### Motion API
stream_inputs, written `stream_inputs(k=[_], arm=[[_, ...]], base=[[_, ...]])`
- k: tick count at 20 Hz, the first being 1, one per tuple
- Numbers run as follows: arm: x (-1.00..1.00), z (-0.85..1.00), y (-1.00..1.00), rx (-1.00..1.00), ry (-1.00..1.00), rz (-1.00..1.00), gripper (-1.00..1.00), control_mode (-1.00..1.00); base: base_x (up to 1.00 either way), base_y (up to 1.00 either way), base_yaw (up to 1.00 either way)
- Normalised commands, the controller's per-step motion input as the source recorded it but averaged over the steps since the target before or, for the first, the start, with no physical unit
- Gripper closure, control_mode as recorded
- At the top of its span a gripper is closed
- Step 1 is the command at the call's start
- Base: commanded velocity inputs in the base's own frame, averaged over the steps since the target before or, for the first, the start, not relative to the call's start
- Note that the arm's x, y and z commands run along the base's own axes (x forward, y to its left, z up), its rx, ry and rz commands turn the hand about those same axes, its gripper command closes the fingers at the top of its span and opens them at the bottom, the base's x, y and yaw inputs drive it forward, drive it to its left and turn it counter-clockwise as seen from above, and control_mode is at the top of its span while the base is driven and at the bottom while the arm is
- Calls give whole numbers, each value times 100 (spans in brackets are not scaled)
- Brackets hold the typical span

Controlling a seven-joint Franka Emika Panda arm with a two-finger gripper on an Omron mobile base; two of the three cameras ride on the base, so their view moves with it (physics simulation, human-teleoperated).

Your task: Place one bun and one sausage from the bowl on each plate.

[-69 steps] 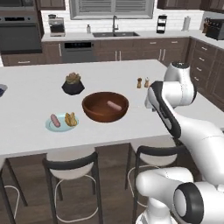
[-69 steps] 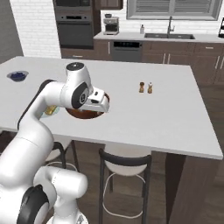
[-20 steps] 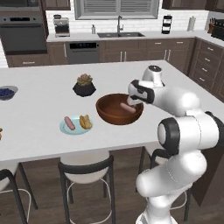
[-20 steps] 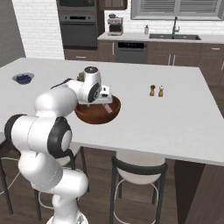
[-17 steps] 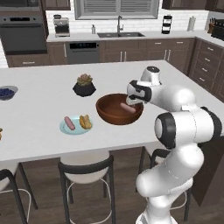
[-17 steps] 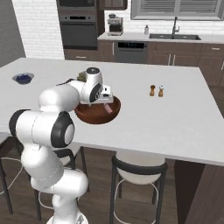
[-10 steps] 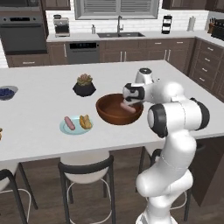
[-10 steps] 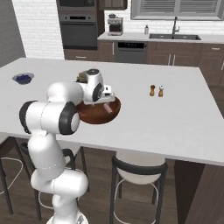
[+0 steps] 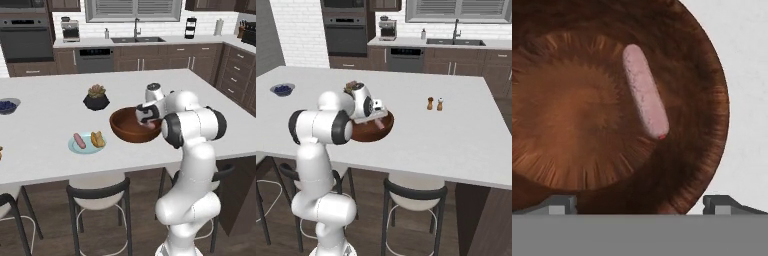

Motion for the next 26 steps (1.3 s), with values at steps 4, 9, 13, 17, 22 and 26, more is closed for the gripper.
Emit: stream_inputs(k=[4, 9, 13, 17, 22, 26], arm=[[21, -42, 10, -12, 0, 0, -100, -100], [32, -20, 3, -6, 0, 0, -100, -100], [39, 0, 0, 0, 0, 0, -100, -100], [46, 0, 0, 0, 0, 0, -100, -100], [40, -8, 0, 0, 0, 0, -100, -100], [34, -22, 0, 0, 0, 0, -100, -100]], base=[[0, 0, 0], [0, 0, 0], [0, 0, 0], [0, 0, 0], [0, 0, 0], [0, 0, 0]])
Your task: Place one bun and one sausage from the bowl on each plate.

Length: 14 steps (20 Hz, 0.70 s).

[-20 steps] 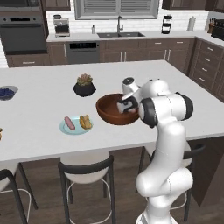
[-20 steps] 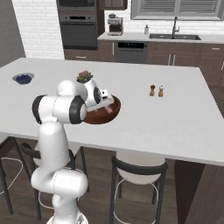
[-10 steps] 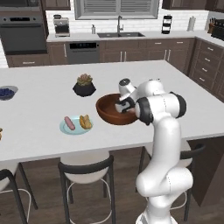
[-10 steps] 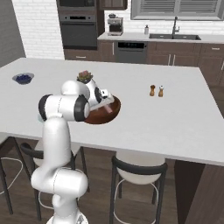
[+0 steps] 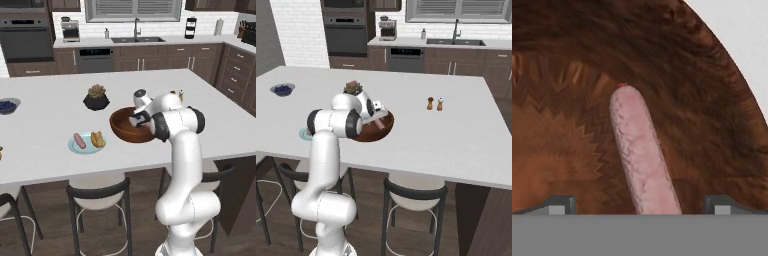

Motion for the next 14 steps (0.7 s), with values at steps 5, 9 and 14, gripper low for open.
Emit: stream_inputs(k=[5, 9, 14], arm=[[16, -24, -8, 0, 0, 0, -100, -100], [0, -22, -21, 0, 0, 0, -100, -100], [0, -28, -20, 0, 0, 0, -100, -100]], base=[[0, 0, 0], [0, 0, 0], [0, 0, 0]])
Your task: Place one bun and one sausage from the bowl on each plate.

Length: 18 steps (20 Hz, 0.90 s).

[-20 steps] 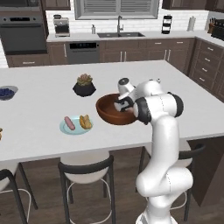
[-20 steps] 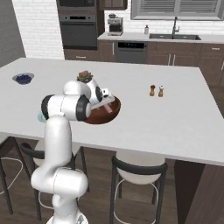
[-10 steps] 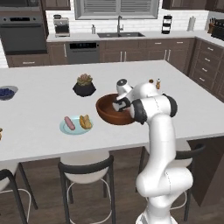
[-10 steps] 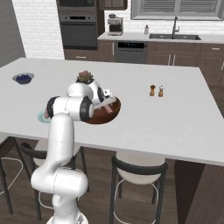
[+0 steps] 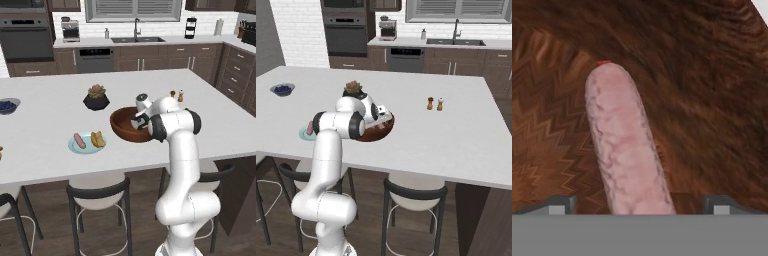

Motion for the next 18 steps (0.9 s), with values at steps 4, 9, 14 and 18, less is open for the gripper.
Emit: stream_inputs(k=[4, 9, 14, 18], arm=[[3, -26, -5, 0, 0, 0, -100, -100], [0, -1, 1, 0, -1, 0, -100, -100], [0, 0, 0, 0, 0, 0, 100, -100], [0, 0, 0, 0, 0, 0, 100, -100]], base=[[0, 0, 0], [0, 0, 0], [0, 0, 0], [0, 0, 0]])
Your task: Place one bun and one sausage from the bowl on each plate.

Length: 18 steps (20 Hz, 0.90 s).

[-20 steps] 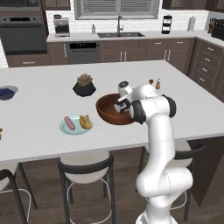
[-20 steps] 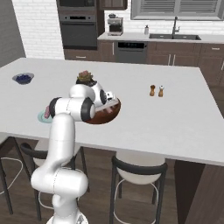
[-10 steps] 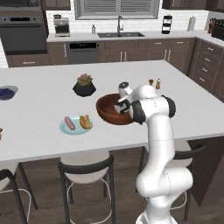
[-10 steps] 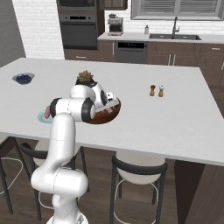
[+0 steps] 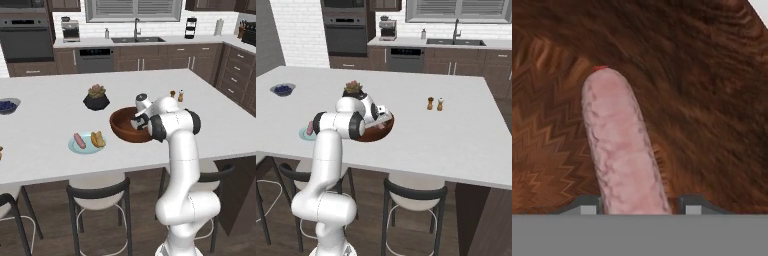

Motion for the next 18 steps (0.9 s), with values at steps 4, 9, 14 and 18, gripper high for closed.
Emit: stream_inputs(k=[4, 9, 14, 18], arm=[[0, 0, 0, 0, 0, 0, 100, -100], [-7, 3, 2, 0, 0, 0, 100, -100], [-38, 63, 21, 0, 0, -4, 100, -100], [-54, 63, 16, 4, 0, -9, 100, -100]], base=[[0, 0, 0], [0, 0, 0], [0, 0, 0], [0, 0, 0]])
